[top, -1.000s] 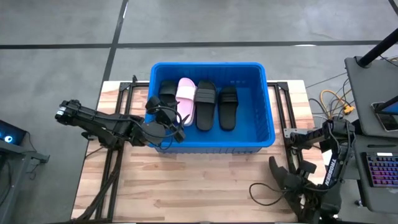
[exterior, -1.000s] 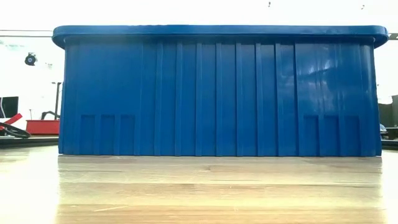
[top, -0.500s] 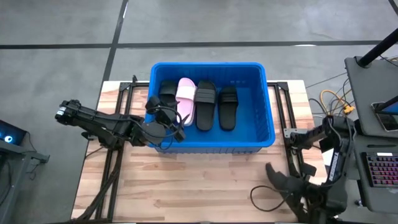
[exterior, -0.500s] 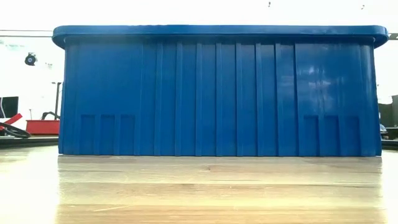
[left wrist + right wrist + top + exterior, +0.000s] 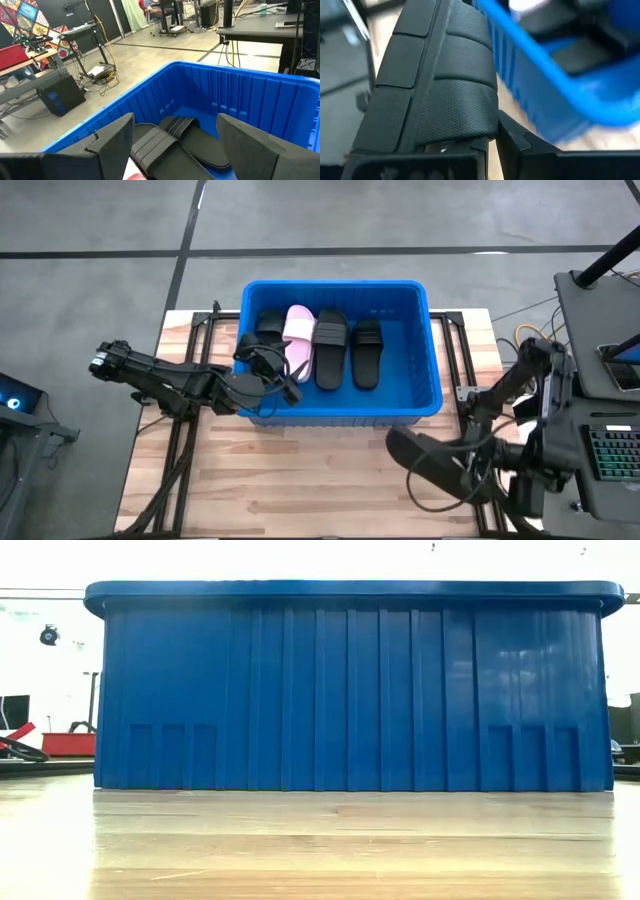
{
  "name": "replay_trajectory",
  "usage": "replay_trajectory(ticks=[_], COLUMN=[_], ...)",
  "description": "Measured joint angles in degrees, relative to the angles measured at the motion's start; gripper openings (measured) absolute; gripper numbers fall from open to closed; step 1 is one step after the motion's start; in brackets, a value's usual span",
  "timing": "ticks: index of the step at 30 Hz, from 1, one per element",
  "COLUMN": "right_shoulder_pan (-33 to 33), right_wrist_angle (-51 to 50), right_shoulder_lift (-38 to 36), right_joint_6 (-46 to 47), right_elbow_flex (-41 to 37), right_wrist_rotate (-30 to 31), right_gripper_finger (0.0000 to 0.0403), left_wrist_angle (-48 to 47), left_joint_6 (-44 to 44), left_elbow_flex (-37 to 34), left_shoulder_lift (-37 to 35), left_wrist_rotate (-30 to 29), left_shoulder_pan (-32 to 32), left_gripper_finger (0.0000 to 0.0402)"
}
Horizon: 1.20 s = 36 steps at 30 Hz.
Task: Pick and place slides into bin
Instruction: Put the black slipper into the blue container
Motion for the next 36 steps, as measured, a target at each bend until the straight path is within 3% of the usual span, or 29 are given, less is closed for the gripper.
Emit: replay_trajectory(ticks=[4, 8, 12, 14, 20, 25, 28, 36], right_shoulder_pan=[-4.3, -10.1, -14.8, -16.9, -22.6, -28.3, -31.9, -37.8], right_wrist_angle=[0.0, 0.0, 0.7, 1.4, 5.7, 9.4, 10.7, 13.9], right_shoulder_lift=[-3.2, -5.6, -6.3, -6.4, -6.4, -6.3, -6.2, -6.2], right_joint_6=[-4.6, -11.8, -24.1, -30.9, -46.0, -56.5, -60.9, -69.2], right_elbow_flex=[1.7, 3.3, 5.7, 7.4, 12.6, 16.0, 16.9, 17.3], right_wrist_rotate=[5.1, 5.2, 4.4, 3.9, 3.9, 3.9, 3.4, -3.3], right_gripper_finger=[0.0013, 0.0013, 0.0013, 0.0013, 0.0013, 0.0013, 0.0013, 0.0013], left_wrist_angle=[0.1, 3.1, 8.0, 9.4, 17.5, 18.6, 22.1, 33.4], left_joint_6=[-0.1, -0.2, 2.9, 1.1, 2.3, 2.4, 2.6, 3.0], left_elbow_flex=[0.0, 0.0, 0.8, 1.5, 1.7, 1.7, 1.7, 1.8], left_shoulder_lift=[-0.1, -0.1, -0.2, -0.2, 0.1, 1.9, 3.6, 10.1], left_wrist_rotate=[0.0, 2.9, 28.1, 37.6, 59.4, 72.9, 77.7, 75.9], left_shoulder_pan=[0.0, 0.0, 3.0, 5.2, 13.3, 18.8, 20.2, 21.9], left_gripper_finger=[0.0267, 0.0267, 0.0267, 0.0267, 0.0267, 0.0267, 0.0267, 0.0267])
